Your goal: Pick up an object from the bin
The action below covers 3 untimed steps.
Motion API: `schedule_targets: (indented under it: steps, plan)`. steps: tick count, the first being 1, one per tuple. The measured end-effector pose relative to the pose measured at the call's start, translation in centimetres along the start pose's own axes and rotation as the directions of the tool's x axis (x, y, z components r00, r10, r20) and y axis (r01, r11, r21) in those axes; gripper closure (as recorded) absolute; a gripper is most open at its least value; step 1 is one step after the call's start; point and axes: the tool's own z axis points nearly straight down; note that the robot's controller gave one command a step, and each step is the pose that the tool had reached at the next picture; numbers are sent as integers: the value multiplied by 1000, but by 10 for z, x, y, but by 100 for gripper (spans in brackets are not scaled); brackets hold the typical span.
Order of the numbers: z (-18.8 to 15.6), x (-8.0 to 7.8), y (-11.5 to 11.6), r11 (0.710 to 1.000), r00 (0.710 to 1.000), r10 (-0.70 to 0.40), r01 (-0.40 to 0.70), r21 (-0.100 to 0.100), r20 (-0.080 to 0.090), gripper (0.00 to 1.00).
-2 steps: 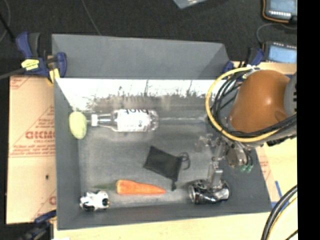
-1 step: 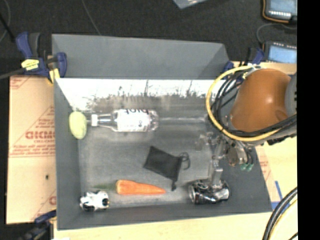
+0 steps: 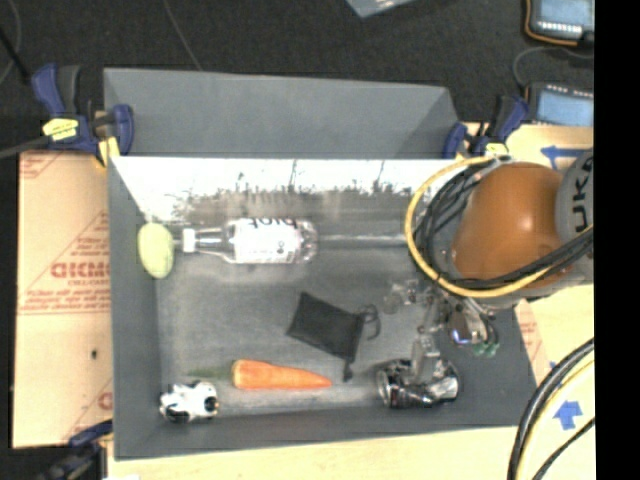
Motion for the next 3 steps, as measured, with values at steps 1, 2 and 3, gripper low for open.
schedule_targets:
  steps: [1,2,3]
  plan:
    - [50,14,-24,996,996,-89,89,-1,-5,0]
    - [70,2,-26,966,966,-259,259,5,6,100]
    - [70,2,-26,966,966,-260,260,5,6,100]
